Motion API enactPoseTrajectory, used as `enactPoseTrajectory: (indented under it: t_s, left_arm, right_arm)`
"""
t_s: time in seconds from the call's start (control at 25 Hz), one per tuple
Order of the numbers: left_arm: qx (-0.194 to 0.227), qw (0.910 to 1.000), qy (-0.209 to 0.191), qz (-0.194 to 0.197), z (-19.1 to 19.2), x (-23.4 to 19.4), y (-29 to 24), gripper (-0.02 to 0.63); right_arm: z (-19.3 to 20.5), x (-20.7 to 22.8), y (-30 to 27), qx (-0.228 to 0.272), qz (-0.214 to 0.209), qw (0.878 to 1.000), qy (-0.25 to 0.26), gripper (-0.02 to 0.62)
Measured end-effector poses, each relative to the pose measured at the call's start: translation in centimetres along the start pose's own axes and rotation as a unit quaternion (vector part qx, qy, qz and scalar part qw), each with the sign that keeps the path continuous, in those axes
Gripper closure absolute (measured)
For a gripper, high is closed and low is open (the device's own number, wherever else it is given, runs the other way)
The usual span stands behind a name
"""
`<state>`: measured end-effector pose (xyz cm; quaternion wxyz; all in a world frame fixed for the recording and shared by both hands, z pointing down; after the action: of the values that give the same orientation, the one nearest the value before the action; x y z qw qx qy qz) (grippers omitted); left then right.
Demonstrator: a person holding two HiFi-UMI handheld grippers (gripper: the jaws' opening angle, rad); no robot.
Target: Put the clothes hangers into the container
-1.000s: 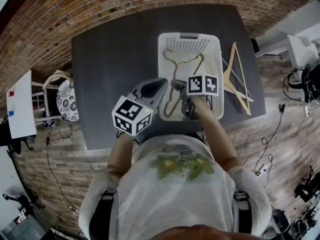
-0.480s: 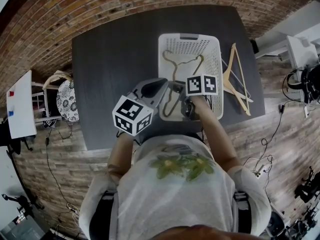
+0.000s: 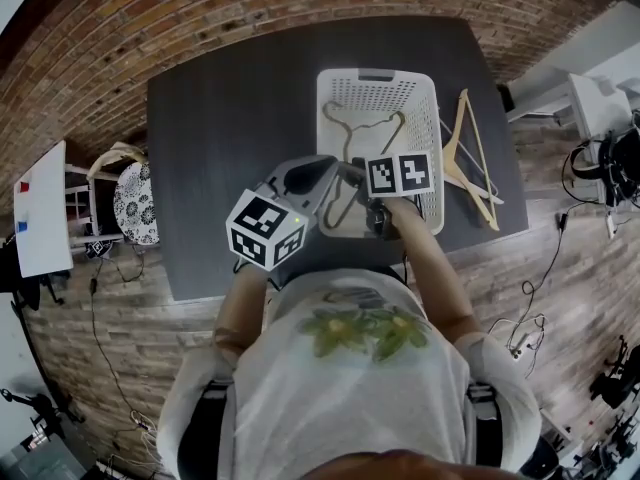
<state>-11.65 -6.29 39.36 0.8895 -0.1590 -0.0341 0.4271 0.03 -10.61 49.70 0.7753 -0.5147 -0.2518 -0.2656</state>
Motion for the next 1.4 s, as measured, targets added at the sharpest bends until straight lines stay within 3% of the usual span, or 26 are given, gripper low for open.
enactPoseTrajectory:
  t_s: [0.08, 0.16, 0.36, 0.52, 0.72, 1.12, 1.4]
  left_arm:
    - [0.002, 1.0, -0.003, 0.0, -0.2, 0.3, 0.3, 0.577]
    - [0.004, 1.0, -0.006, 0.001, -0.4, 0.6, 0.5, 0.577]
    - [0.006, 0.9999, -0.01, 0.001, -0.8, 1.7, 1.0, 0.577]
    - [0.007, 0.9999, -0.008, 0.011, -1.0, 2.6, 1.4, 0.577]
    - [0.012, 0.9996, -0.007, 0.024, -1.1, 4.2, 1.7, 0.577]
    - [0.012, 0.9993, -0.025, 0.023, -0.9, 6.4, 1.9, 0.577]
    - [0.009, 0.9984, -0.03, 0.047, -1.6, 7.9, 0.7, 0.577]
  right_arm:
    - [0.0, -0.8, 1.0, 0.016, -0.004, 1.0, 0.02, 0.444]
    - [0.0, -1.7, 2.3, 0.04, -0.015, 0.999, 0.031, 0.506]
    - [0.7, -4.2, 5.8, 0.113, -0.058, 0.987, 0.094, 0.548]
    - [1.7, -6.4, 8.4, 0.185, -0.086, 0.963, 0.175, 0.555]
    - [3.3, -7.6, 11.4, 0.287, -0.04, 0.919, 0.266, 0.555]
    - [6.5, -7.7, 13.2, 0.298, -0.028, 0.904, 0.305, 0.555]
    - [6.3, -6.4, 16.1, 0.322, -0.014, 0.897, 0.304, 0.554]
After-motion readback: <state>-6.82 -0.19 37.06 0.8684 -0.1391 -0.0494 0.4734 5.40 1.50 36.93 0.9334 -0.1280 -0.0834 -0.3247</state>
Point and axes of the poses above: the fingertips, and each gripper's own axes: y backward along the fingers, x to its right, z out of its underside, the point moved 7 cm from there along y, backward along the fingers, and after that the axes turned 11 degrees about -y, right-handed, at the moved point
